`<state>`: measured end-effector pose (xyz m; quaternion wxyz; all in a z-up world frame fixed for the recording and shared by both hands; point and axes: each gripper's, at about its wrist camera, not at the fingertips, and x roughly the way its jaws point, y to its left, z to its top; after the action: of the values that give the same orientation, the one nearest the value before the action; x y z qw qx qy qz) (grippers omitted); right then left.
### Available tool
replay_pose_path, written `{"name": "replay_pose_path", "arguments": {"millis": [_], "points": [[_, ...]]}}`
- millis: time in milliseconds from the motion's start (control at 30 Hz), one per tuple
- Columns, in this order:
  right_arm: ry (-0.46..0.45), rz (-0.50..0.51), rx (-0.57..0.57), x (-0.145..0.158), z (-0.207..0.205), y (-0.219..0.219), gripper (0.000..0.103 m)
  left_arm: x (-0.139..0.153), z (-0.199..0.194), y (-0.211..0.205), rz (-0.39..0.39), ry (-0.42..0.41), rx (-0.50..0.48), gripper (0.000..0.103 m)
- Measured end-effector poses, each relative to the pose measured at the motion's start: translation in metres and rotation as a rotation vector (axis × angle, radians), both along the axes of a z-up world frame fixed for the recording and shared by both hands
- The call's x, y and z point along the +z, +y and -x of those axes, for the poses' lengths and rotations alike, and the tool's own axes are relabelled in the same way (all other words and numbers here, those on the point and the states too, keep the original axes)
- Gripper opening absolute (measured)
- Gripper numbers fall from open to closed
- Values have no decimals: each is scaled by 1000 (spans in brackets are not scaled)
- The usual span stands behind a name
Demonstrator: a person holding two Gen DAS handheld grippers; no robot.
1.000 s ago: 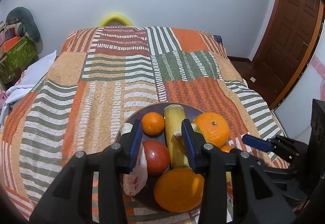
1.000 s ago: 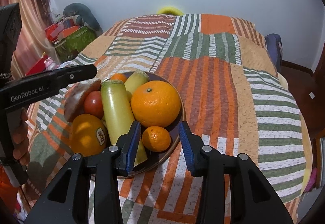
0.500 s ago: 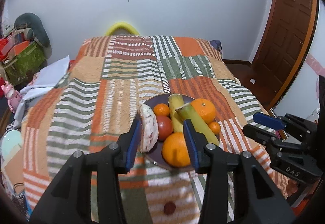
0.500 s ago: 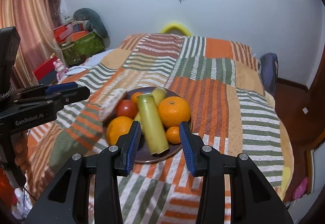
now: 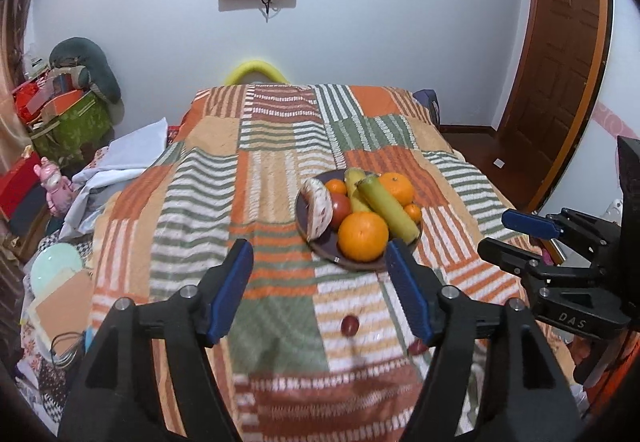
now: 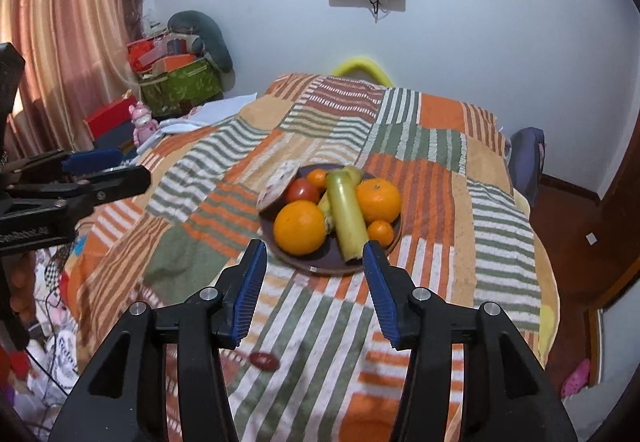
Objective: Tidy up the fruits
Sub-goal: 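Grasp a red date from the quilt with the left tool while the right grasps another date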
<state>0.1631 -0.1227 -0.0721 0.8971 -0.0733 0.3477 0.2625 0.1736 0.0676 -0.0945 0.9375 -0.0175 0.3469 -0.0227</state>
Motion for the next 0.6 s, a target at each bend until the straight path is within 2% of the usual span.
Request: {"name": "replay_pose_path", "arguments": {"millis": [267, 600], "points": [[83, 53, 26, -35, 14, 12, 47, -34, 19, 14, 34, 92, 27, 71], [230, 119, 69, -96, 17, 31, 47, -83, 25, 6, 32, 180, 8, 71]]}}
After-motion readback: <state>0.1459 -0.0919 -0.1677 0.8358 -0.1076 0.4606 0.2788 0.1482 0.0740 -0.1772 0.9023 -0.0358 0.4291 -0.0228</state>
